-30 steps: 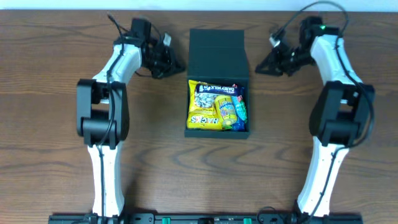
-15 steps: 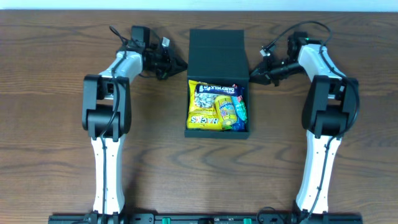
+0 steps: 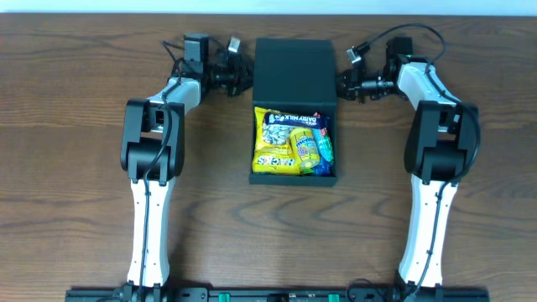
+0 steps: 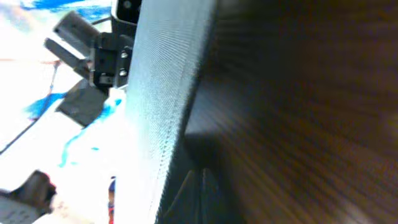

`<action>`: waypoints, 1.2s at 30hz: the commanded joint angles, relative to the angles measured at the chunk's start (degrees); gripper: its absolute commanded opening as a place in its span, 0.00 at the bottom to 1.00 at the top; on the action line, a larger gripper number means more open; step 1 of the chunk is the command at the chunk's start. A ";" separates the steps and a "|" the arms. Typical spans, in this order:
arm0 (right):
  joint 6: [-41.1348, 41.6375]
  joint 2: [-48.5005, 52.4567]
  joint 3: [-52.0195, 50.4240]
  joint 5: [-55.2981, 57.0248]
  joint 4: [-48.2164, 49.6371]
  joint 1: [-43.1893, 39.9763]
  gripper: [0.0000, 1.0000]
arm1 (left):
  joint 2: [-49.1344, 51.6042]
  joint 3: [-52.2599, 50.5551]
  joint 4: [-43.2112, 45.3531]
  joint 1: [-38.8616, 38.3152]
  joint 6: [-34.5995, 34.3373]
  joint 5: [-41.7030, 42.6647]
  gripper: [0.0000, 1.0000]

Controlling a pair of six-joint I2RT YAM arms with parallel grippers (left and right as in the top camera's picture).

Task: Pack container
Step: 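Push the lid forward with both grippers to close the box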

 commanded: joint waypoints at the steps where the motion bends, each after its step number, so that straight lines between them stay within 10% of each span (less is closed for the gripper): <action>1: -1.84 0.46 2.34 -5.92 0.02 -0.66 0.02 | 0.42 3.21 4.87 0.48 -3.91 6.05 0.06; 16: -12.37 -15.28 4.66 4.48 -7.61 -0.26 0.01 | -2.95 11.69 22.47 0.02 -12.00 18.75 0.06; 27: -30.84 -25.11 4.66 21.99 -31.26 3.37 0.01 | -4.13 11.67 77.57 -1.46 -56.87 18.73 0.06; 36: -37.70 -25.46 4.66 31.39 -44.15 5.55 0.01 | -4.15 11.67 77.53 -2.32 -59.06 18.80 0.06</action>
